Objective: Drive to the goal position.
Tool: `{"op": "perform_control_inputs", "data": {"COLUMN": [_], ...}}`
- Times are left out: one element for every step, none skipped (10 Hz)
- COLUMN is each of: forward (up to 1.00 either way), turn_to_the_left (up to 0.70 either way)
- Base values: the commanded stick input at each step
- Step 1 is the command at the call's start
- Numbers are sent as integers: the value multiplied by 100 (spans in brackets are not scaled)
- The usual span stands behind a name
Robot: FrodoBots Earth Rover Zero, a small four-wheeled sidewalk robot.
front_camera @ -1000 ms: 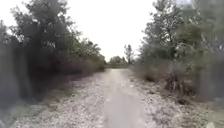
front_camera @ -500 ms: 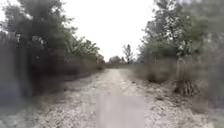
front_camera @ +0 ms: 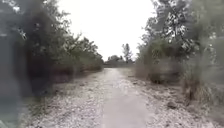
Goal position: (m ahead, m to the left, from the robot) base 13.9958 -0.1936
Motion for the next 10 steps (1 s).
{"op": "perform_control_inputs", "data": {"forward": [70, 70, 70, 70, 70, 70, 70, 70, 70, 70], "turn_to_the_left": [0, 0, 0, 0, 0, 0, 0, 0, 0, 0]}}
